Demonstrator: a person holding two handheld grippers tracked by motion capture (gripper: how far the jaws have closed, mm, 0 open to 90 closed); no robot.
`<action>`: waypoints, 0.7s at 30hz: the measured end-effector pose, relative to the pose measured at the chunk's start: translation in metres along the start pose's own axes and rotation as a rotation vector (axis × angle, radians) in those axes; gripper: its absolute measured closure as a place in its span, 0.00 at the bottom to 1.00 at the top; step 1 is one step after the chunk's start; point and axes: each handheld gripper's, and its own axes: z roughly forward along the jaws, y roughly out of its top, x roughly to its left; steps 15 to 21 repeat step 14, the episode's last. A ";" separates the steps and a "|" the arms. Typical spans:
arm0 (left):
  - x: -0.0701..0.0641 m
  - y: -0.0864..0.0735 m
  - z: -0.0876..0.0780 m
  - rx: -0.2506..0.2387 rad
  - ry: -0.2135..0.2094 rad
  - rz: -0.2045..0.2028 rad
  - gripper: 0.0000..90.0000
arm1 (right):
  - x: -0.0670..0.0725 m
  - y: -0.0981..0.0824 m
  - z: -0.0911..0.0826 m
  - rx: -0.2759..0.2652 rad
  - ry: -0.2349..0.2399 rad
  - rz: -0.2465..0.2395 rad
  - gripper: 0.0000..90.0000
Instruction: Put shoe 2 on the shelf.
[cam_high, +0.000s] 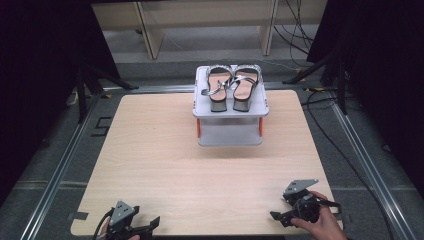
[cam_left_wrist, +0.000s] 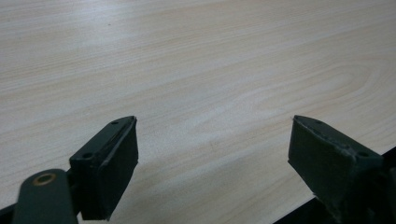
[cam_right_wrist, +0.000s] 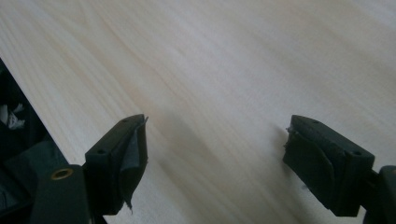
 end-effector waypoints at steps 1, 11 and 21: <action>-0.001 0.000 0.001 -0.019 -0.013 -0.021 0.17 | 0.001 -0.001 0.000 0.009 -0.001 -0.017 0.23; -0.002 0.000 0.001 -0.017 -0.011 -0.020 0.17 | 0.005 -0.004 0.001 -0.018 0.008 -0.070 0.24; -0.002 0.000 0.001 -0.016 -0.015 -0.014 0.17 | 0.005 -0.004 0.001 -0.022 -0.003 -0.072 0.23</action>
